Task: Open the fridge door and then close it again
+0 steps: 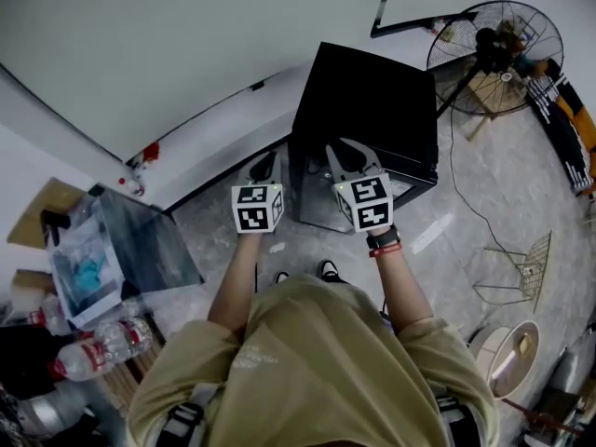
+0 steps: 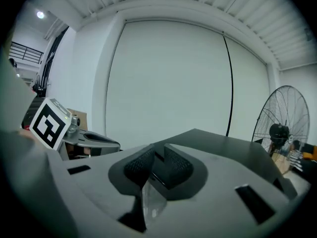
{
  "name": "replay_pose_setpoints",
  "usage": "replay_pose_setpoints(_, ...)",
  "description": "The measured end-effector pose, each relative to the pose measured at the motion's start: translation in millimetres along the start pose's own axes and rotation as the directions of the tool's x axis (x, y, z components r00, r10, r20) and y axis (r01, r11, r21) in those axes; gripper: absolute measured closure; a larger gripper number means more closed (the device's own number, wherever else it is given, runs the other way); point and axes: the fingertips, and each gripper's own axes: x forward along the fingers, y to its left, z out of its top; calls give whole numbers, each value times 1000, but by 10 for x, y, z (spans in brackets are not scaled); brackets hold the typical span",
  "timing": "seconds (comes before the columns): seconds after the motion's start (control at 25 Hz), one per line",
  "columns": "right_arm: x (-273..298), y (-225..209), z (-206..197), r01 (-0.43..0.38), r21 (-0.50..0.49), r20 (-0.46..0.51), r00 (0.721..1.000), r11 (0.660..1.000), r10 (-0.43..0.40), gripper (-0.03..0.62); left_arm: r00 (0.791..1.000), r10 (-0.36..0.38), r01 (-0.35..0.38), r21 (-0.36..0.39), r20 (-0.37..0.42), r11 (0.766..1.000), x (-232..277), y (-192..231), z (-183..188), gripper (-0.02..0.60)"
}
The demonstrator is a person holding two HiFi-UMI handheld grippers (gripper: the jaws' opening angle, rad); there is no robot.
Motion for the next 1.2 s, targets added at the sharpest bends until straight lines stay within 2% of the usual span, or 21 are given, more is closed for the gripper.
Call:
replay_pose_setpoints(0.36,-147,-41,29,34,112,69,997,993,-42,549,994,14,-15,10,109,1000,-266,-125,332,558)
replay_pose_setpoints(0.64,-265,-132,11,86,122,68,993,989,-94,571,985,20,-23,16,174,1000,-347,-216,509,561)
replay_pose_setpoints(0.88,-396,-335,0,162,150,94,980,975,-177,572,982,25,-29,18,188,999,-376,-233,525,561)
replay_pose_setpoints(1.2,-409,-386,-44,159,148,85,981,976,-173,572,979,24,-31,32,201,999,-383,-250,559,561)
